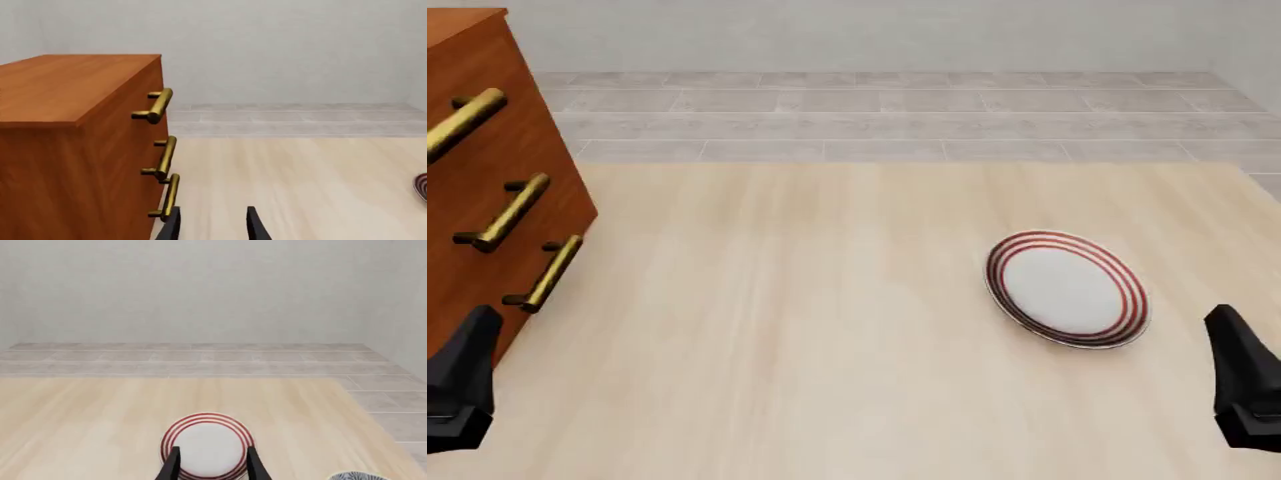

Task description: Put the bowl on top of the cabinet.

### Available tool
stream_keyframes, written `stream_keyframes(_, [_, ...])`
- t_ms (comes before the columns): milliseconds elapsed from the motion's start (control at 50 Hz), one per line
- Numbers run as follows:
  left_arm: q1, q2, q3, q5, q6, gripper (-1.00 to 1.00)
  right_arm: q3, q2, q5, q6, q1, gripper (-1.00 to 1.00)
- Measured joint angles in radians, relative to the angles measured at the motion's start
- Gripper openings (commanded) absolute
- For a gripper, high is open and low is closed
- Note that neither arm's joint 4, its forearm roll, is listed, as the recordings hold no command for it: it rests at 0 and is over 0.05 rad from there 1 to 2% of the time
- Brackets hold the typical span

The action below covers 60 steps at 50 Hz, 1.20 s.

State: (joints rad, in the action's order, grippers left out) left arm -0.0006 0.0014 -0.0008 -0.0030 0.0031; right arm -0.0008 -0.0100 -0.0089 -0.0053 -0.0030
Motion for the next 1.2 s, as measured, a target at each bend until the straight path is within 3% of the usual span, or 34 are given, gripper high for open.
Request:
stream_keyframes(400, [-0.009,-0.001,-0.041,-0.020,0.083,1.00,-0.056,-0.168,-0.079,-0.065,-0.001,1.00])
stream_keyframes(580, [-0.015,-0.001,-0.052,-0.023,0.106,1.00,-0.103,-0.263,-0.077,-0.099,-0.046,1.00])
stream_keyframes(1200, [-0.032,-0.001,-0.051,-0.040,0.133,1.00,-0.333,-0.381,0.175,-0.196,-0.289,1.00])
